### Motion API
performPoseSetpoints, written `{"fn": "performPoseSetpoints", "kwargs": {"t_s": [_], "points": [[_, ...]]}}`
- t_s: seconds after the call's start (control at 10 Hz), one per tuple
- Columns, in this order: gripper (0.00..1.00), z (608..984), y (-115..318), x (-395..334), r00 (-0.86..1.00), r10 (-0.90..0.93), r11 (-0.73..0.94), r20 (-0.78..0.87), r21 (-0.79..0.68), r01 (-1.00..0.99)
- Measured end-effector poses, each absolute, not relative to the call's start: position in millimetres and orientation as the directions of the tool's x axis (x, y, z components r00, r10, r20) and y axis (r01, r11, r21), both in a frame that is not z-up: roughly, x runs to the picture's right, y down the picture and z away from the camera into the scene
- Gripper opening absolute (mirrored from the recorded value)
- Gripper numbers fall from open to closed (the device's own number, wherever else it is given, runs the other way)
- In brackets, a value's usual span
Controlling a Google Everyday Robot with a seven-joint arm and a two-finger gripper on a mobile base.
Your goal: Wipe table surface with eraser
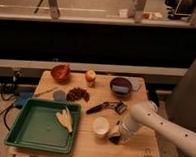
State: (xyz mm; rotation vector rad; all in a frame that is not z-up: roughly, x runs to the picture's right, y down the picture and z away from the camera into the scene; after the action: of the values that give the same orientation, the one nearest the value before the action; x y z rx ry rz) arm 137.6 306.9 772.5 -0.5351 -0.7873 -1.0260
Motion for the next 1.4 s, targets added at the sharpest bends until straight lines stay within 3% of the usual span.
{"fn": "performPoseSetpoints", "kwargs": {"t_s": [0.4,0.9,1.4], "points": [[0.0,779.8,297.4,159.7,0.374,-0.523,0.48,0.766,-0.097,0.872],[0.0,785.5,287.2,258.4,0.535,-0.464,0.567,0.706,-0.227,0.792],[0.0,750.8,307.9,283.8,0.593,-0.431,0.597,0.68,-0.279,0.753]]}}
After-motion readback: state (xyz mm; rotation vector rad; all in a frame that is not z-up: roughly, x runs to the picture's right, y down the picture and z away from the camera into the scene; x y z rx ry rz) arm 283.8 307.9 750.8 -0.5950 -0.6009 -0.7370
